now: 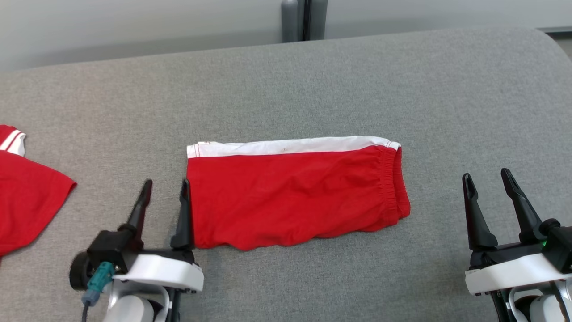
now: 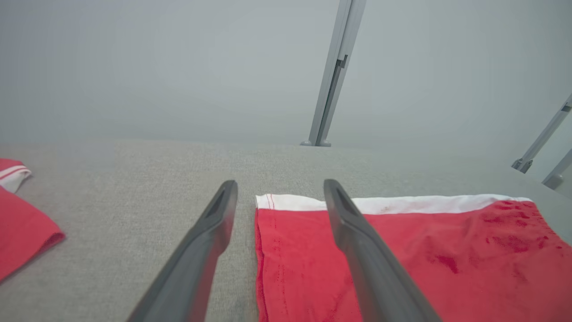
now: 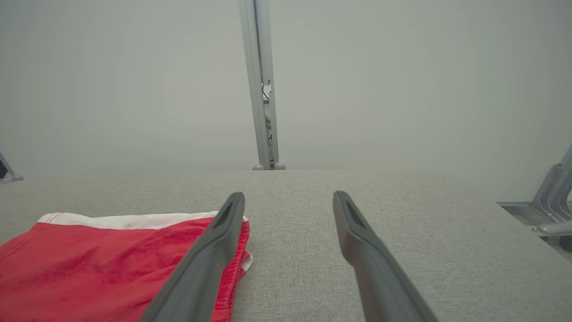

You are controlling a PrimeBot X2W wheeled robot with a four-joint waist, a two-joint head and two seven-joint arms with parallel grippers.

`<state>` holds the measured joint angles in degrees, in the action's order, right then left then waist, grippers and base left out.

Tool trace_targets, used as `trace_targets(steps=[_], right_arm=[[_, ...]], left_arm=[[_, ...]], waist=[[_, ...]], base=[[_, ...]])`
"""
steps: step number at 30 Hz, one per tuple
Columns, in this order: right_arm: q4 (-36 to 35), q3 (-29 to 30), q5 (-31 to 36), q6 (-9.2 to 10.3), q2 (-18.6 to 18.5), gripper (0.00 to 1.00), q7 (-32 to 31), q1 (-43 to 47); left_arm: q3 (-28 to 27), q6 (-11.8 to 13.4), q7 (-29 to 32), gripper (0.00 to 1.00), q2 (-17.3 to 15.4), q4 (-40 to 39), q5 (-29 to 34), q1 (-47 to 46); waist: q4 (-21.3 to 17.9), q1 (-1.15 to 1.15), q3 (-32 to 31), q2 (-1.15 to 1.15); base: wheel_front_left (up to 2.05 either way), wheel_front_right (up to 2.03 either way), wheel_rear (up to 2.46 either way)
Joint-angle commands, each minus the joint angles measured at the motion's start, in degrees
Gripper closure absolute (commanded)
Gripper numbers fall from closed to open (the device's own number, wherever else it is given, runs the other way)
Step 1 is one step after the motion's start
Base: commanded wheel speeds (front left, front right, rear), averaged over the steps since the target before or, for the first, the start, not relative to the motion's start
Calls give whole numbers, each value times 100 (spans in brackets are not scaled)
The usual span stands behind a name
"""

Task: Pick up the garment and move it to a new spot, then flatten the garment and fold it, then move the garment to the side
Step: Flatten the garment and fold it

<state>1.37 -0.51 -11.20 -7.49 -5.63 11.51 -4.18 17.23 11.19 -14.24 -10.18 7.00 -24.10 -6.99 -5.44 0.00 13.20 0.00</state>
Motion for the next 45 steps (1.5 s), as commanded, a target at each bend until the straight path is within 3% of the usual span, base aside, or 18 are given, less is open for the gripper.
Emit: trace_targets(steps=[1,10,18,26,45], right_arm=[[5,34,35,-1,-48,0,-34,36],[-7,155,144,-1,-86,0,-202,240],[2,203,186,-1,-49,0,-372,556],[-155,273,179,-1,19,0,-586,948],[-367,309,185,-1,79,0,-765,1109]], left_arm=[[-78,14,-54,0,-76,-70,107,-127],[-218,-51,-39,0,-459,-22,352,-30],[-324,-82,150,0,-790,-255,154,642],[-379,-69,273,0,-835,-676,-111,1244],[-360,43,492,0,-905,-917,-221,1373]], waist=[[50,0,-106,0],[198,0,-471,0],[228,0,-908,0],[243,0,-1376,0],[361,0,-1444,0]], base=[[0,0,0],[0,0,0],[0,0,0],[0,0,0],[0,0,0]])
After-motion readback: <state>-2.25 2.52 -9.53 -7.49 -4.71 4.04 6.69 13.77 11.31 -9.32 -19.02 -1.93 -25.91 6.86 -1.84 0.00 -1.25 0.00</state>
